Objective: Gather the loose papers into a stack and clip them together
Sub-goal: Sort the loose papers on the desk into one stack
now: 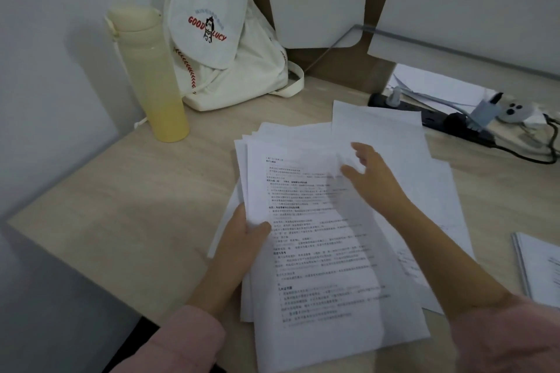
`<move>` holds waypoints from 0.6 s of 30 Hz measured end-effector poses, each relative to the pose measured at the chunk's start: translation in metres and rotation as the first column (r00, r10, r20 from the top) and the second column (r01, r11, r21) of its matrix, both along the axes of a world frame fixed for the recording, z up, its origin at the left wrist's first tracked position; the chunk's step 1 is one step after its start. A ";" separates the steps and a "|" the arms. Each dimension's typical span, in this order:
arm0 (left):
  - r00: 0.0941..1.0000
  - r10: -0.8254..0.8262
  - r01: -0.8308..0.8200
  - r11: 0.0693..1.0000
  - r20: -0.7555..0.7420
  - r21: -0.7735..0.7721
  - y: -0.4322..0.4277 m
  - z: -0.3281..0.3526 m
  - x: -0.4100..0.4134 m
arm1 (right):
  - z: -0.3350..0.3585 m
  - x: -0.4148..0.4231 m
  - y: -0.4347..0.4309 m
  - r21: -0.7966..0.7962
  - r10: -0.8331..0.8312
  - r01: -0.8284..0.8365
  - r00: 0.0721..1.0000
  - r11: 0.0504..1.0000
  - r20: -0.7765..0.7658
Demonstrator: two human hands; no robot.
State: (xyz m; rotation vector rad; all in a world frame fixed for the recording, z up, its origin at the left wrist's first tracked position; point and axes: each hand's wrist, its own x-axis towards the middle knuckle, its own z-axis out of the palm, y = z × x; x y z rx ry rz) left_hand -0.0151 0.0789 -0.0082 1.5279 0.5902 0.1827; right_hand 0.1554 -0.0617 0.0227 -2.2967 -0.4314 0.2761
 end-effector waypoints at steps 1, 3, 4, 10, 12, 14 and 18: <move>1.000 0.007 -0.008 1.000 0.018 0.009 -0.002 0.000 -0.001 | 0.001 0.000 -0.014 0.029 -0.041 0.043 0.998 0.999 -0.054; 0.998 0.031 -0.031 1.000 0.062 -0.002 -0.006 0.004 -0.002 | 0.004 -0.005 -0.038 0.111 -0.087 0.110 0.978 0.988 -0.192; 0.995 0.050 -0.049 0.999 0.081 -0.010 -0.008 0.007 -0.003 | 0.006 -0.010 -0.047 0.159 -0.086 0.133 0.958 0.978 -0.272; 0.975 0.143 -0.143 0.990 0.171 -0.014 -0.019 0.033 -0.006 | 0.022 -0.039 -0.079 0.417 0.060 0.143 0.898 0.898 -0.437; 0.967 0.146 -0.146 0.989 0.210 -0.016 -0.021 0.048 -0.007 | 0.038 -0.047 -0.085 0.508 0.037 0.156 0.936 0.847 -0.349; 0.953 0.116 -0.128 0.991 0.279 0.026 -0.022 0.068 -0.007 | 0.061 -0.055 -0.090 0.598 0.025 0.135 0.968 0.790 -0.251; 0.906 0.067 -0.123 0.987 0.418 0.108 -0.026 0.107 -0.004 | 0.097 -0.068 -0.101 0.735 0.007 0.052 0.997 0.676 -0.078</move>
